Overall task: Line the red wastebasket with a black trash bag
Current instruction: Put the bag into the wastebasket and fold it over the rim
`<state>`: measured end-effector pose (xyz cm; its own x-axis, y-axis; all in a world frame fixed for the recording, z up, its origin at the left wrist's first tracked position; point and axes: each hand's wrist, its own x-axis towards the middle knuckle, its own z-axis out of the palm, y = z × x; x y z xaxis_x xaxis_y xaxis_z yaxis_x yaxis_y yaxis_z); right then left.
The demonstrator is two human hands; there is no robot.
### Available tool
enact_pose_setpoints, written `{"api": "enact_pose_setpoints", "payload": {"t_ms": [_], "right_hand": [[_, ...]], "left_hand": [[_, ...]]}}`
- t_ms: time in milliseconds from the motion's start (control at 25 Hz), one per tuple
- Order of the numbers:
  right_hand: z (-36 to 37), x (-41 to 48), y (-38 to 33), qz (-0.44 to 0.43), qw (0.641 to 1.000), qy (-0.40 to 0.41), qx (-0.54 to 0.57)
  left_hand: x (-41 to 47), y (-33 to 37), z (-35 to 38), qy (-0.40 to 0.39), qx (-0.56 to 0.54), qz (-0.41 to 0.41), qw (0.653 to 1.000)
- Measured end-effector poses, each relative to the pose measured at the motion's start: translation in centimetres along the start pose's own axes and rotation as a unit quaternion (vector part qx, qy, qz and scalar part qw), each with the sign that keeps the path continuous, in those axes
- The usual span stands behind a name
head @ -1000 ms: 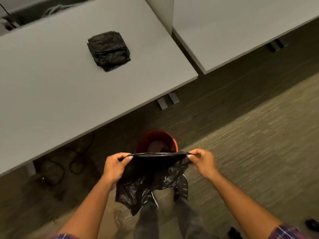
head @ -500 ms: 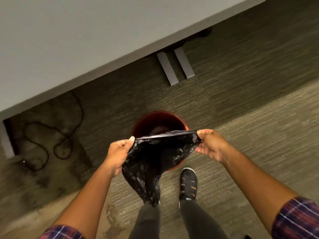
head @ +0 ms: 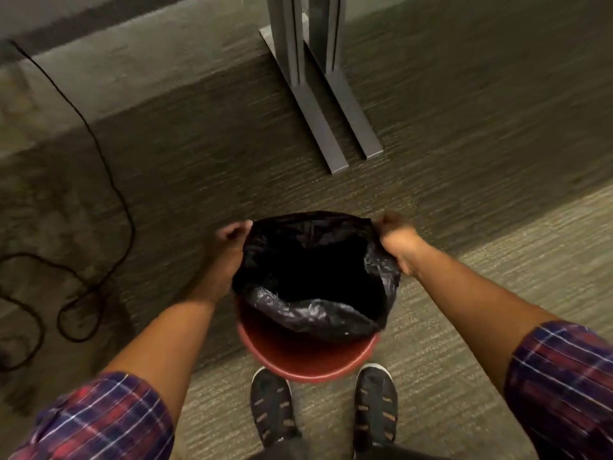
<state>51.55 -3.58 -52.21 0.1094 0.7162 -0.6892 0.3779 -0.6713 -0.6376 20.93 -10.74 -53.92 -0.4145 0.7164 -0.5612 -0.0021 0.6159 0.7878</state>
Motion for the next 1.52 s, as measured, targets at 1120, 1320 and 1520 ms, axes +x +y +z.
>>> {"api": "enact_pose_setpoints", "payload": {"t_ms": [1120, 1320, 1520], "right_hand": [[-5.7, -6.7, 9.7, 0.205, 0.972, -0.112, 0.013], [-4.4, -8.8, 10.4, 0.228, 0.972, -0.052, -0.019], [-2.3, -10.7, 12.4, 0.232, 0.972, 0.000, 0.028]], "left_hand": [[-11.3, -7.8, -4.9, -0.011, 0.098, -0.241, 0.965], [-14.6, -9.2, -3.6, 0.012, 0.058, -0.299, 0.952], [-17.4, -11.6, -1.5, 0.036, -0.030, -0.336, 0.941]]}}
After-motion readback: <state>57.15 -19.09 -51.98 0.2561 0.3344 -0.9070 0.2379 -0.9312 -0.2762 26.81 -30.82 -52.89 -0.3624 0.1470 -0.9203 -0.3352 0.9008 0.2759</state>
